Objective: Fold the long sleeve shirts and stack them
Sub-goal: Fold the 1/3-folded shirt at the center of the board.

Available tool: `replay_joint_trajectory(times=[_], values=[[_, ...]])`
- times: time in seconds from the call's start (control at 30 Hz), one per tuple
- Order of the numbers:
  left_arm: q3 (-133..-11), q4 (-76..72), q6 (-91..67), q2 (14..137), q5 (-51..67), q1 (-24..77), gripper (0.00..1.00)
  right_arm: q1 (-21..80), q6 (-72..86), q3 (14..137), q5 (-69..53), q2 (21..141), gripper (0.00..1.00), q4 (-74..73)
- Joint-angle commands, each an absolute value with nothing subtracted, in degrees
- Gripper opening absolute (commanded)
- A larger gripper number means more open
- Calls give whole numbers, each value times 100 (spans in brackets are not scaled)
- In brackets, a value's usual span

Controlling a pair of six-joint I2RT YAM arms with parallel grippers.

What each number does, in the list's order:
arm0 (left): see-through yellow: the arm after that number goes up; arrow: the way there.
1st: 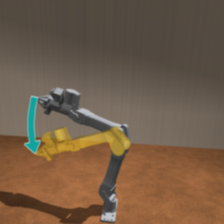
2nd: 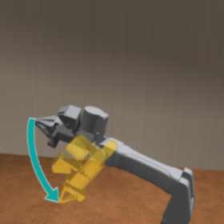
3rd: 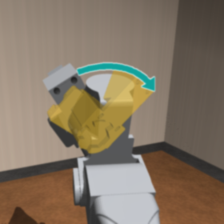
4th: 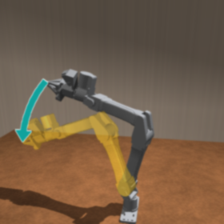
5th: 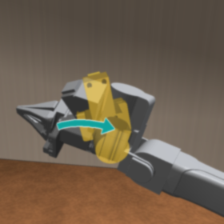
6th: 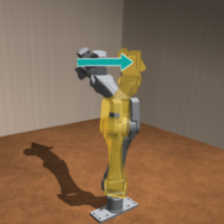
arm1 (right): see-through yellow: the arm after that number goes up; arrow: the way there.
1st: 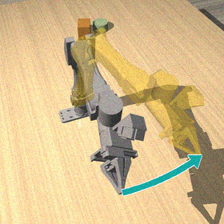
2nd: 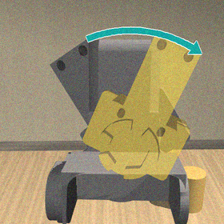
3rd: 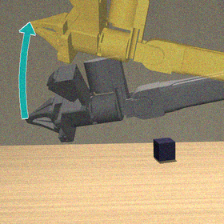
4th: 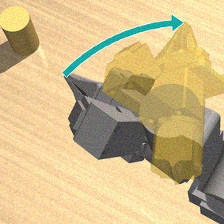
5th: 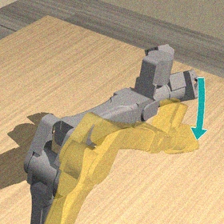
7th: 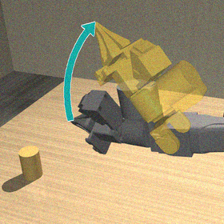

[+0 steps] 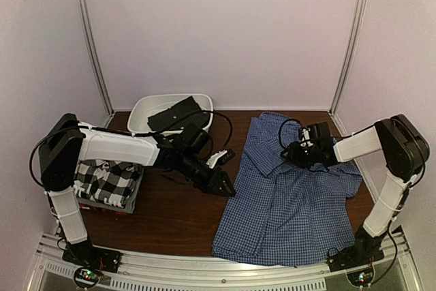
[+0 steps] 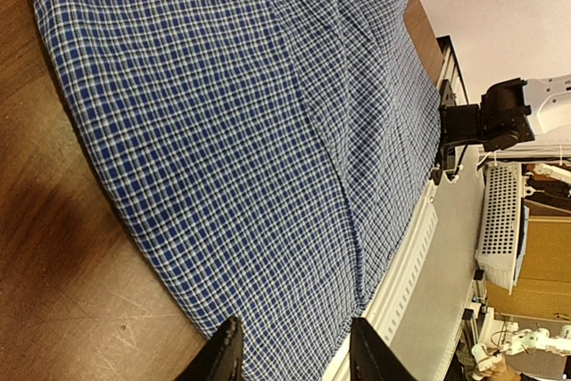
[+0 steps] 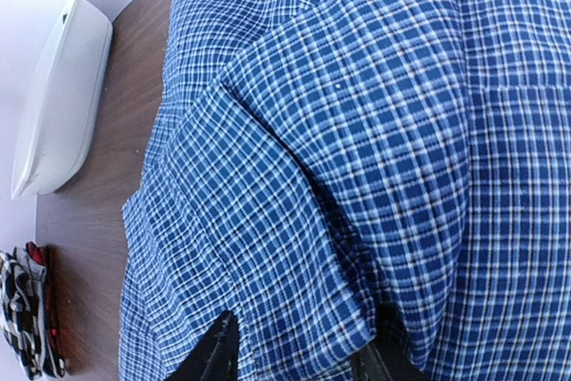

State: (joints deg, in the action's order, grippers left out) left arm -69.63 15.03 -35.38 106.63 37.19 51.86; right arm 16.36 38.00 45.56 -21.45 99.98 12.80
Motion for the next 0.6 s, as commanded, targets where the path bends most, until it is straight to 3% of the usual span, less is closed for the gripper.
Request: replay_joint_trajectory(times=[0.0, 0.27, 0.57], values=[[-6935, 1350, -3577, 10584, 3695, 5183, 42, 1571, 3848, 4904, -2192, 10396, 35, 1461], [-6797, 1354, -3564, 10455, 3608, 5177, 41, 1564, 3217, 5466, -1779, 9900, 10, 492], [-6842, 1350, -3560, 10488, 3594, 5135, 41, 1635, 1850, 6117, -1985, 8714, 1, -854]])
